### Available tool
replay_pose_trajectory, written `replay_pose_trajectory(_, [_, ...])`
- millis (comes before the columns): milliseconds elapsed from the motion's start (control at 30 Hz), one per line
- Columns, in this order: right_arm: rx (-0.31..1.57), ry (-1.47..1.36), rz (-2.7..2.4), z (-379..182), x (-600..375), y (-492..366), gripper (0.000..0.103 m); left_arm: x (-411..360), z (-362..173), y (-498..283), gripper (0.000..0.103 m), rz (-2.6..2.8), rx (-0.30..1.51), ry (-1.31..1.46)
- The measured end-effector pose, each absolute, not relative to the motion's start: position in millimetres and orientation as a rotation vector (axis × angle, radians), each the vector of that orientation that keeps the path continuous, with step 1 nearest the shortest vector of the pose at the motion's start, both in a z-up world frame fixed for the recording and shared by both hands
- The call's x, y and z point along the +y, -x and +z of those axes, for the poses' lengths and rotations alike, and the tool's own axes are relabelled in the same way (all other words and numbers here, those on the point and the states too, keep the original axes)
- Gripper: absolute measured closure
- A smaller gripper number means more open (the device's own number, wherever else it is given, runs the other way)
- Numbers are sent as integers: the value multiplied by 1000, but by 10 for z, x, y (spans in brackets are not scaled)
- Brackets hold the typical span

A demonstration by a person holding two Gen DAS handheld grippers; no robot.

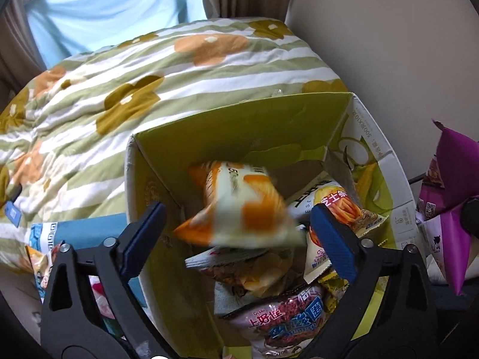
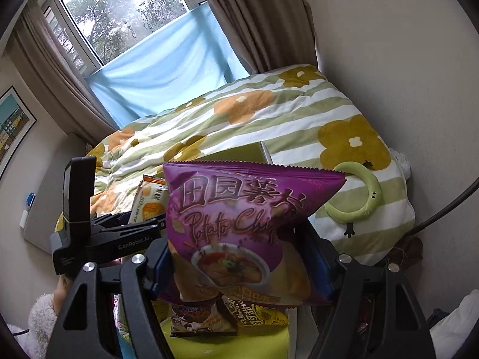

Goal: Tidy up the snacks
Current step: 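Carry both bags over the yellow box and open both tools to drop them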

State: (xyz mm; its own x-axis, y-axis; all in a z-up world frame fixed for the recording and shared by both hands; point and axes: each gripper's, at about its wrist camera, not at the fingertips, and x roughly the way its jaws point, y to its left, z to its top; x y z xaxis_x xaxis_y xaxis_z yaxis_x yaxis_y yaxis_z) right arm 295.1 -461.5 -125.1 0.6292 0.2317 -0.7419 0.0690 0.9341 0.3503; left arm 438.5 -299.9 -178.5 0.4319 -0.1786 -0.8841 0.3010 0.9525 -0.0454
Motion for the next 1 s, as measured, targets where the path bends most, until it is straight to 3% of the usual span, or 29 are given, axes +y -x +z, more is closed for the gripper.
replay_pose_trajectory(300, [913, -347, 117, -1267, -4463, -3149, 33, -2679, -1601, -4014, 5, -331, 1084, -72])
replay_pose_trajectory(667, [1039, -127, 106, -1421, -4061, -3858, 30, -2361, -1385, -3873, 5, -318, 1040, -56])
replay_pose_trajectory(733, [1068, -101, 93, -1525, -4018, -3962, 27, -2301, -1366, -3868, 5, -308, 1036, -40])
replay_pose_trajectory(800, [1078, -113, 101, -1600, -4002, -4011, 11, -2250, -1369, -3856, 5, -301, 1041, -30])
replay_pose_trajectory(867, [1066, -131, 98, -1626, -4000, -3987, 3, -2215, -1383, -3825, 5, -293, 1048, -29])
replay_pose_trajectory(1000, [1046, -148, 110, -1615, -3984, -3882, 2, -2180, -1427, -3774, 5, -283, 1061, -21])
